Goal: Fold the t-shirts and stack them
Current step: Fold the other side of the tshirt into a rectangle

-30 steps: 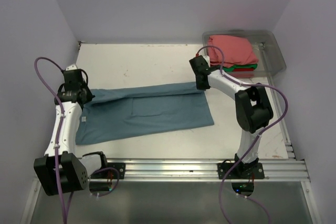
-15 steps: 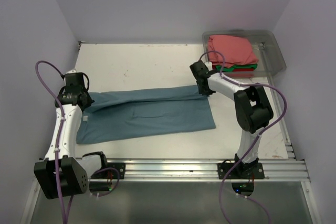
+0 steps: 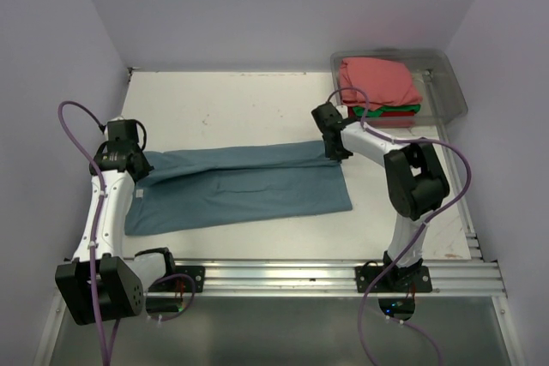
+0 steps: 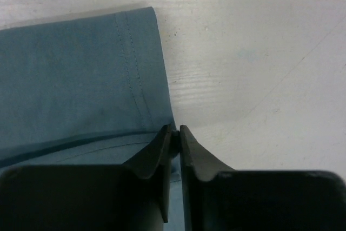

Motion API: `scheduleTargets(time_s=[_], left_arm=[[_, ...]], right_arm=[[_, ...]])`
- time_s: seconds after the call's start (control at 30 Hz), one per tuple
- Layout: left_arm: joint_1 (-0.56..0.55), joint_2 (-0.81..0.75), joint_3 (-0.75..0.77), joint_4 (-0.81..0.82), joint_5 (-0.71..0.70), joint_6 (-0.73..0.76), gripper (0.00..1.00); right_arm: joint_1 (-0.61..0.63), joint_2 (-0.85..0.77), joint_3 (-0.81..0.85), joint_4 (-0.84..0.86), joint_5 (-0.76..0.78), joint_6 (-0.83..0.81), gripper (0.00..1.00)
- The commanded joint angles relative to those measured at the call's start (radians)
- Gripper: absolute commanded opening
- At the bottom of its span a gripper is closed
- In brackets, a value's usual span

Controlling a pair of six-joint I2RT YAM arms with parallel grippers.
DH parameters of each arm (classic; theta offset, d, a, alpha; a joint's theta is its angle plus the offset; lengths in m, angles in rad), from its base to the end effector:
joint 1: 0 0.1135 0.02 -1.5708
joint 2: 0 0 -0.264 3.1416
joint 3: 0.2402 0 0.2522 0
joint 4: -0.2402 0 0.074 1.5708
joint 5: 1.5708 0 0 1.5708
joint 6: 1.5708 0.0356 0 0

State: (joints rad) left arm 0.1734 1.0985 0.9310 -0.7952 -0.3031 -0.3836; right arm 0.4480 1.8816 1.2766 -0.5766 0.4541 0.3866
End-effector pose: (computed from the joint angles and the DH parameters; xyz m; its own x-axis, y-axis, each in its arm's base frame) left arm 0.2081 0.0472 0.2783 -0.6252 -0.4721 -0.6215 -0.6110 0.7915 0.0134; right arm 0.3462 0.1490 0.1768 -0.8626 -0.0386 -0.5045 0.0928 0.9681 -0.2328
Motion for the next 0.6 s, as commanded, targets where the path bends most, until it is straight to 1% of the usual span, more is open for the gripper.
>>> scheduleTargets(time_s=[0.0,0.03,0.1,0.17,0.33,0.57], left_arm=[[-0.003,0.000,0.038,-0.012,-0.016,-0.012,0.02],[-0.003,-0.003,0.038,-0.012,-0.016,-0.012,0.02],[-0.003,-0.006,0.037,-0.010,-0.014,-0.014,0.03],[-0.003,-0.008,0.037,-0.010,-0.013,-0.014,0.03],[-0.003,-0.008,0.035,-0.010,0.015,-0.012,0.03],[-0.003,-0.006,0.026,-0.007,0.070,-0.017,0.03]], right_arm=[[0.009,-0.050,-0.008,-0.017,-0.003,0.020,0.19],[0.012,-0.052,-0.006,-0.025,-0.005,0.021,0.41],[0.014,-0.062,0.003,-0.035,-0.003,0.028,0.59],[0.018,-0.075,0.006,-0.043,-0.003,0.031,0.72],[0.024,-0.130,0.039,-0.046,-0.023,0.041,0.73],[0.026,-0.108,0.098,-0.031,-0.080,0.051,0.71]])
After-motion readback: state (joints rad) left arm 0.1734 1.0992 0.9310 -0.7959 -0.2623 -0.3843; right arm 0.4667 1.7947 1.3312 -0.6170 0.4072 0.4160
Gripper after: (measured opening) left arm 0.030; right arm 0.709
